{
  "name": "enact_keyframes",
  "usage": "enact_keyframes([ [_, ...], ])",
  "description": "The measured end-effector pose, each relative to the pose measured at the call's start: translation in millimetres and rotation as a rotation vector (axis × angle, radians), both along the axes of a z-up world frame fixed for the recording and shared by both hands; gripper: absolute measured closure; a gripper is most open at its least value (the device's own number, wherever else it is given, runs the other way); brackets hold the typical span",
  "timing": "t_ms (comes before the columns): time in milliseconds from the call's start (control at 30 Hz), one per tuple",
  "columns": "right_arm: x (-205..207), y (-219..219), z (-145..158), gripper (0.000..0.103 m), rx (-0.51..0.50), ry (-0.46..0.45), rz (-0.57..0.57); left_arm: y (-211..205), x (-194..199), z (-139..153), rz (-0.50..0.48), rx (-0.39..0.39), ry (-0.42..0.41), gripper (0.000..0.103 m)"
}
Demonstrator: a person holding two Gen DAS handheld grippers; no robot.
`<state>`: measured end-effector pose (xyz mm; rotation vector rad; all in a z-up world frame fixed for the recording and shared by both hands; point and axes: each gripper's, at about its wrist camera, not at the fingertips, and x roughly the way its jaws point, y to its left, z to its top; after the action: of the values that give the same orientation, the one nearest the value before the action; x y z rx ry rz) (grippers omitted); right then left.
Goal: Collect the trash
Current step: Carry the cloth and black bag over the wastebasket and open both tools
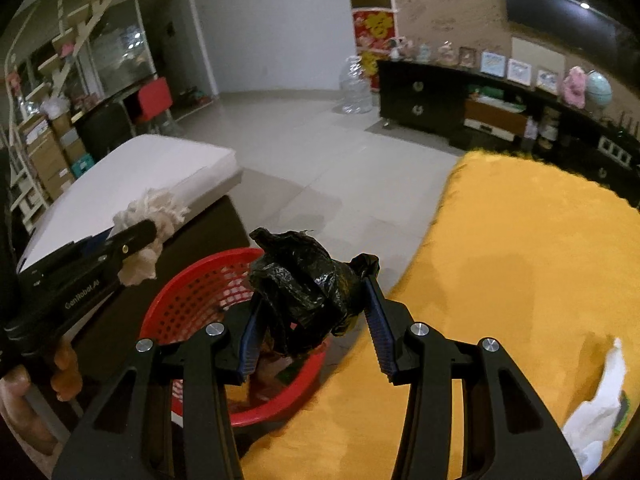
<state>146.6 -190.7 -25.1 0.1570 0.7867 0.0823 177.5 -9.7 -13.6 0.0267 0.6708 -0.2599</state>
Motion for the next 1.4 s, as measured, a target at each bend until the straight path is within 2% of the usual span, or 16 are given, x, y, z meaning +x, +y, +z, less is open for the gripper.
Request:
enact_keyframes([
  [200,11.1,15.8,-18.5,0.058,0.029,0.052,0.054,-1.9,8.9,-6.9,-0.006,-0.001,0.047,0.074],
  [400,15.1,34.0,-32.7,0.056,0.033,0.083,0.103,-2.5,8.7,-9.1,-0.022,-0.012,0.055,0.073],
  [467,14.6,35.7,-34.6,0.046,0.053,0.086,0.108,-1.6,10.0,-10.7,-0.028,-0.023,0.071,0.067],
  [500,14.1,34.9,-35.0,0.037,0.061,0.082,0.103,-0.4,10.4,-11.2,-0.029,-0.031,0.08,0.065],
  [533,12.7,33.7,-34.2,0.031,0.071,0.072,0.095,1.5,11.9,-11.5,-0.026,-0.044,0.093,0.058],
  [567,12.2,32.5,-33.3,0.029,0.076,0.067,0.093,3.8,12.5,-11.2,-0.022,-0.057,0.098,0.052],
  [700,6.1,23.9,-30.6,0.028,0.088,0.058,0.074,9.0,13.7,-9.6,-0.011,-0.102,0.101,0.042],
  [867,-7.7,11.6,-25.9,0.028,0.071,0.033,0.027,6.0,12.0,-8.5,-0.015,-0.097,0.087,0.031],
  [1033,-23.8,-5.0,-20.0,0.026,0.021,0.001,-0.028,5.8,10.4,-6.9,-0.002,-0.098,0.07,0.026],
  [1400,-81.7,-58.8,-5.8,0.021,-0.072,-0.062,-0.179,-10.4,4.3,-9.2,-0.028,-0.062,0.049,0.024],
])
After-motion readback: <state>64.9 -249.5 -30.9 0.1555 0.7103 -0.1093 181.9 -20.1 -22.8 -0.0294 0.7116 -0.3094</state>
